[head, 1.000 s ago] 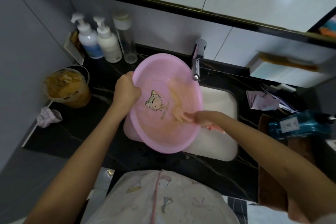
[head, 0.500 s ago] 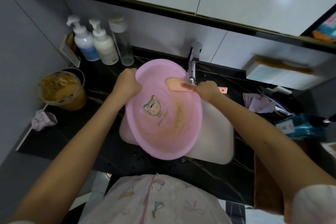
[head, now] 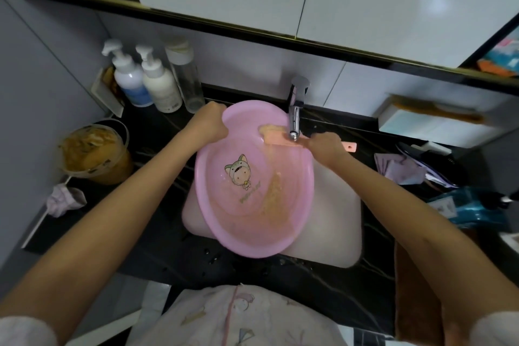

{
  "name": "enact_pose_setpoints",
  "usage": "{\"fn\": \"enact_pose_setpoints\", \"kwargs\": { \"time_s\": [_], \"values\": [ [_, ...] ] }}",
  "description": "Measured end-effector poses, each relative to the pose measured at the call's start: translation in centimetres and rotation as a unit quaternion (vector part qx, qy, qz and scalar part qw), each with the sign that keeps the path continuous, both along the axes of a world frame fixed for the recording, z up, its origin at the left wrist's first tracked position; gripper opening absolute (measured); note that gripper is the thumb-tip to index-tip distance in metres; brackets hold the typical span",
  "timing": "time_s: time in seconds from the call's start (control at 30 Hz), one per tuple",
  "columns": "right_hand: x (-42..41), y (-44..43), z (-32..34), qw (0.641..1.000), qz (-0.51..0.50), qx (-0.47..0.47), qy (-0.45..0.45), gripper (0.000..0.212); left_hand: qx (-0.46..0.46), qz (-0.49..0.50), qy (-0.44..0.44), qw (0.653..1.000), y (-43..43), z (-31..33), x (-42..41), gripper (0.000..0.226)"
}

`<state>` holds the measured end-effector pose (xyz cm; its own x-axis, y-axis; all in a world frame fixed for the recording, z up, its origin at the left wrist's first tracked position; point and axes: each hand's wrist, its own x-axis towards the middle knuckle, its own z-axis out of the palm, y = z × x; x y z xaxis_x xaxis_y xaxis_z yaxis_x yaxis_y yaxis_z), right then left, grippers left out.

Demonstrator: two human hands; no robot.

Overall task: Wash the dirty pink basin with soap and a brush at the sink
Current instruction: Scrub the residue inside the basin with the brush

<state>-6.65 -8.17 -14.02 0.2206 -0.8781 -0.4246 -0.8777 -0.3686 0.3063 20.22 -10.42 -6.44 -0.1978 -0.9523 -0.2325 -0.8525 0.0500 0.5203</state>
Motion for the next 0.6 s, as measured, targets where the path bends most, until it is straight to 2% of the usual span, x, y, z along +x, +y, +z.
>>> {"fn": "enact_pose_setpoints", "kwargs": {
  "time_s": [0.07,0.1,0.17,0.2,0.27,0.33,0.4,0.47,0.5,0.53,0.6],
  "values": [
    [0.5,0.4,0.2,0.997,-0.044,0.061,-0.001,0.056,0.012,-0.009,-0.001,1.000,-0.5,0.0,0.1,0.032],
    [0.9,0.9,0.3,0.987,-0.089,0.136,-0.021,0.050,0.021,-0.012,-0.002,1.000,-0.7,-0.1,0.1,0.031],
    [1.5,2.1,0.5,0.926,-0.178,0.328,-0.052,0.049,0.046,-0.017,-0.006,0.999,-1.1,-0.5,0.1,0.030],
    [1.5,2.3,0.3,0.907,-0.184,0.374,-0.060,0.051,0.062,-0.020,-0.011,0.998,-1.2,-0.7,0.0,0.030],
    [0.9,1.5,-0.8,0.930,-0.158,0.329,-0.052,0.042,0.085,-0.024,-0.017,0.996,-1.3,-1.0,0.0,0.032],
    [0.7,0.5,-1.2,0.974,-0.120,0.192,-0.029,0.039,0.092,-0.032,-0.020,0.995,-1.5,-1.2,0.2,0.034],
    [0.7,-0.2,-0.7,0.992,-0.085,0.074,-0.061,0.051,0.102,-0.029,-0.021,0.994,-1.4,-1.2,0.5,0.039],
    [0.8,-0.1,-0.1,0.986,-0.107,0.018,-0.130,0.061,0.094,-0.006,-0.022,0.995,-0.9,-1.1,0.7,0.049],
    [0.6,0.1,-0.7,0.986,-0.116,0.017,-0.122,0.056,0.094,0.019,-0.015,0.995,-0.1,-1.1,0.9,0.059],
    [0.5,0.6,-1.0,0.970,-0.184,0.031,-0.157,0.050,0.098,0.050,-0.004,0.994,0.9,-1.1,1.0,0.070],
    [0.3,2.2,-2.3,0.898,-0.329,0.063,-0.285,0.065,0.110,0.119,0.014,0.987,3.9,-1.8,1.5,0.085]
  ]
}}
